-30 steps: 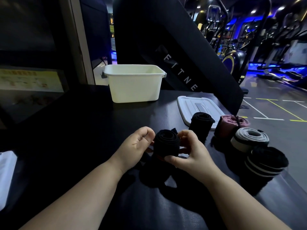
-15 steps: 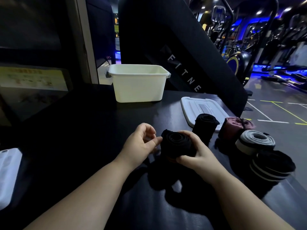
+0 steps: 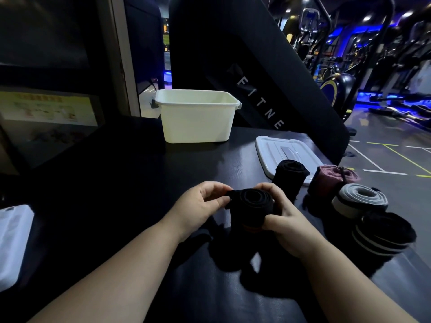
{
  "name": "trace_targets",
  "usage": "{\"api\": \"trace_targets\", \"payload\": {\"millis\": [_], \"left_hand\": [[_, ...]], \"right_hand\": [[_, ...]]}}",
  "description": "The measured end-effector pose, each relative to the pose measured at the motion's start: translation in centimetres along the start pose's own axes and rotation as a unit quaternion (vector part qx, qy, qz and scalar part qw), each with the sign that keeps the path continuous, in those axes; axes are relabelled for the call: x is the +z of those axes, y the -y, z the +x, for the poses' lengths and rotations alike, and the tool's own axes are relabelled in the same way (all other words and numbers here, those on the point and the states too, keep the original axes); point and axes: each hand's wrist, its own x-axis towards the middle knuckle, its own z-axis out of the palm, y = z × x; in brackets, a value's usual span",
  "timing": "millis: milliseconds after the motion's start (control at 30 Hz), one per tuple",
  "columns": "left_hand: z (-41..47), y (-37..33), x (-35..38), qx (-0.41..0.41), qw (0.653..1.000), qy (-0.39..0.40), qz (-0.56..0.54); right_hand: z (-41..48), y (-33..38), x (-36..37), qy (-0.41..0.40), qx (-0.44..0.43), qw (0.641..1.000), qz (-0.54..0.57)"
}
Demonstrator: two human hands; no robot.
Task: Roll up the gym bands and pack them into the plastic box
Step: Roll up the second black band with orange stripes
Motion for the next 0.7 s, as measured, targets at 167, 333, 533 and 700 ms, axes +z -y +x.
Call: {"api": "trace_targets", "payload": {"millis": [167, 333, 533, 700], "left_hand": [[0.07, 0.06, -0.11, 0.019, 0.998, -0.006, 0.057], [-0.19, -0.56, -0.32, 0.065, 0.996, -0.013, 0.06], [-0.17, -0.51, -0.6, 0.106, 0.982, -0.045, 0.151], [-0.24, -0.57, -0.73, 0.138, 0.967, -0.025, 0.211]], "right_hand": [[-0.05, 0.05, 0.04, 0.026, 0.007, 0.999, 0.021], [0.11, -0.16, -0.13, 0.041, 0.005, 0.999, 0.025], [0.32, 0.08, -0.25, 0.065, 0.02, 0.992, 0.104], [0.36, -0.06, -0.43, 0.064, 0.023, 0.988, 0.135]]}}
